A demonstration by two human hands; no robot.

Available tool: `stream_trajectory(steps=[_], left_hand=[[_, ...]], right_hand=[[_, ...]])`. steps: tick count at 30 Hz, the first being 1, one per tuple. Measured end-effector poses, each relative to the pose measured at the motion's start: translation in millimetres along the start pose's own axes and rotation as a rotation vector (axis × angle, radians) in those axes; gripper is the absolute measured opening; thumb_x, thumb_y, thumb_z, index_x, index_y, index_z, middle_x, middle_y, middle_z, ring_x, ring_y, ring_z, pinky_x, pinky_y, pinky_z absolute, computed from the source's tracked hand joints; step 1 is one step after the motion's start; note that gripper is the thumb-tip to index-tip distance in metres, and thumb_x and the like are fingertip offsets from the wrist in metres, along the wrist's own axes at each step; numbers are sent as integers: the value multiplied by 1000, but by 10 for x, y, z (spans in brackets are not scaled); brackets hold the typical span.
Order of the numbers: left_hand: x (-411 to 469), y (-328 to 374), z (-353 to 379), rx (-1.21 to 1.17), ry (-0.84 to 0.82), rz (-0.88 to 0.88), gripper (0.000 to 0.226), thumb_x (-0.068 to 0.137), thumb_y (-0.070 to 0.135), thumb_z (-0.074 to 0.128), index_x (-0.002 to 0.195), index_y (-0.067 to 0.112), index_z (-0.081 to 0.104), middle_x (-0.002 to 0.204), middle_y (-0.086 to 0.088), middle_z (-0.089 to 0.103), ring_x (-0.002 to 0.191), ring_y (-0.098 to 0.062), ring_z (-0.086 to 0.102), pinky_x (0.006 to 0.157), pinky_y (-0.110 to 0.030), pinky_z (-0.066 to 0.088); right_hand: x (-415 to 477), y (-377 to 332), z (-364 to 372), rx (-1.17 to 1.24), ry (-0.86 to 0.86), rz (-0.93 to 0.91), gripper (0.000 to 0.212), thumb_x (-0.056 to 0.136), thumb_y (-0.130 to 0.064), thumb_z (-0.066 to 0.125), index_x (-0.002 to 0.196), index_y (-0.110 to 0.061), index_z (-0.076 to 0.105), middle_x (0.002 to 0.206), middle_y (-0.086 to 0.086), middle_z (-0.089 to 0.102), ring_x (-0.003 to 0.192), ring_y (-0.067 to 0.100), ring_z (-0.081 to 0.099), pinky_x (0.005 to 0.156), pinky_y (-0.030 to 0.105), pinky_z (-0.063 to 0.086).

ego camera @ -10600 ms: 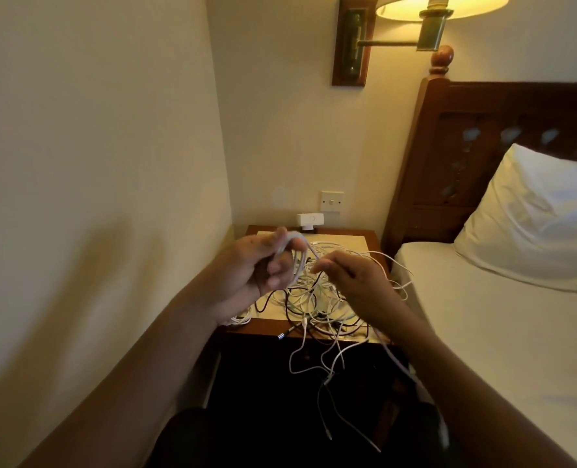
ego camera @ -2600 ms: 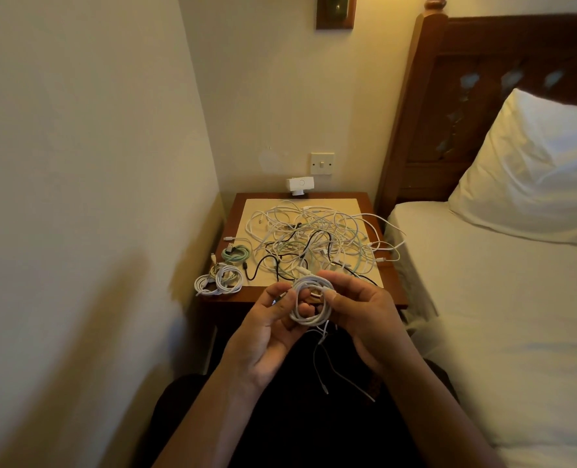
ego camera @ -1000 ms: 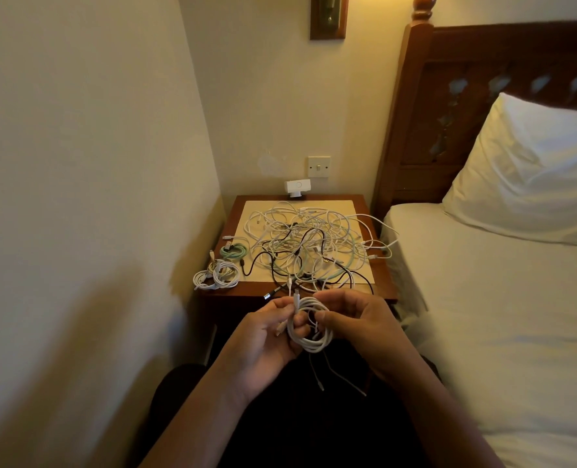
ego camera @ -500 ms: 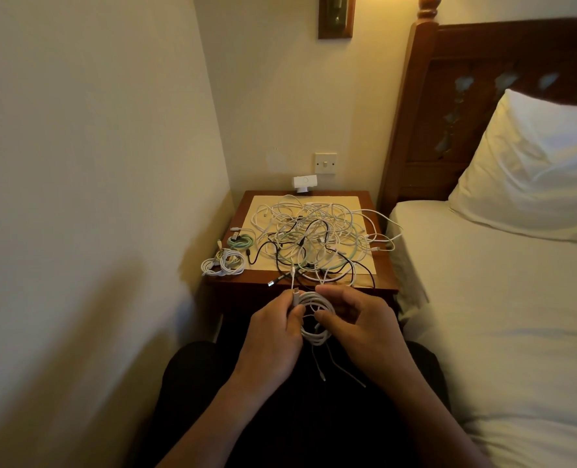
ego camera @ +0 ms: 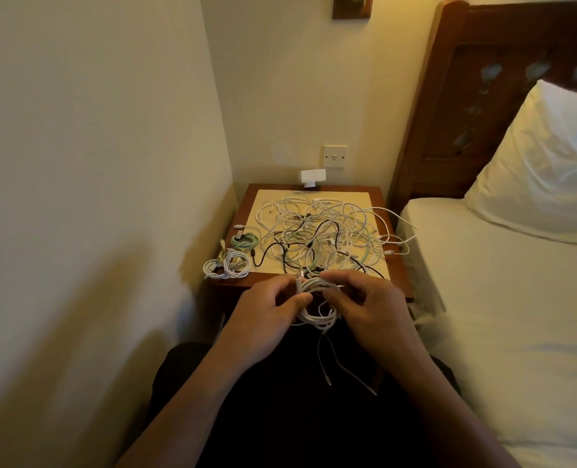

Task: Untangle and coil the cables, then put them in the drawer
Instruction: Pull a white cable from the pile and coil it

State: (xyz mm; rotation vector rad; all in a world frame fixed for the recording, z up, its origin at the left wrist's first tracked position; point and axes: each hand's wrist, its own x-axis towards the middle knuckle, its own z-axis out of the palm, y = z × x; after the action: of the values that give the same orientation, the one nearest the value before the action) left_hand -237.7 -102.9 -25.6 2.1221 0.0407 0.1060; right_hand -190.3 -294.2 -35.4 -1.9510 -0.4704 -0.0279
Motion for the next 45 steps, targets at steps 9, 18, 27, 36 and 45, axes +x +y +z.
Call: stream_trajectory(steps=[9,18,27,36,45], left_hand=[[1042,-584,-565,214,267,-108,17,90,30,77,107,29,73,90,14,69,80,3,61,67,-21,48],[2310,-1397,-968,436,256,-336,20,85,23,80,103,14,80,97,-7,77,93,-25,70,76,-29,45],[2554,-1711,-871,550,156,-375,18,80,23,83,92,10,79,90,-9,76,86,-27,70,81,-39,56],[2498,-1233,-931,532,217,-133,27,89,30,75,113,20,74,104,0,69,93,-18,64,79,-32,52],[2300,-427,-1140,412,224,59,11,93,31,71,104,33,73,93,14,66,84,1,59,65,-12,40]], right_hand=[[620,240,114,3,-13,54,27,97,-17,70,118,-33,72,106,-14,72,95,-3,69,77,16,55],[1280,618,-31,-116,48,52,24,98,-16,68,113,-34,74,110,-22,69,103,-5,63,81,15,52],[1834,753,-115,-241,84,20,23,98,-15,68,116,-28,74,114,-14,69,101,0,63,81,19,53],[2846,786,229,-1248,-232,-50,38,100,-49,55,110,-17,73,117,7,62,109,25,48,95,43,41],[3115,306,-464,-676,71,197,25,105,-30,47,97,-13,64,93,10,70,78,25,63,68,37,50]])
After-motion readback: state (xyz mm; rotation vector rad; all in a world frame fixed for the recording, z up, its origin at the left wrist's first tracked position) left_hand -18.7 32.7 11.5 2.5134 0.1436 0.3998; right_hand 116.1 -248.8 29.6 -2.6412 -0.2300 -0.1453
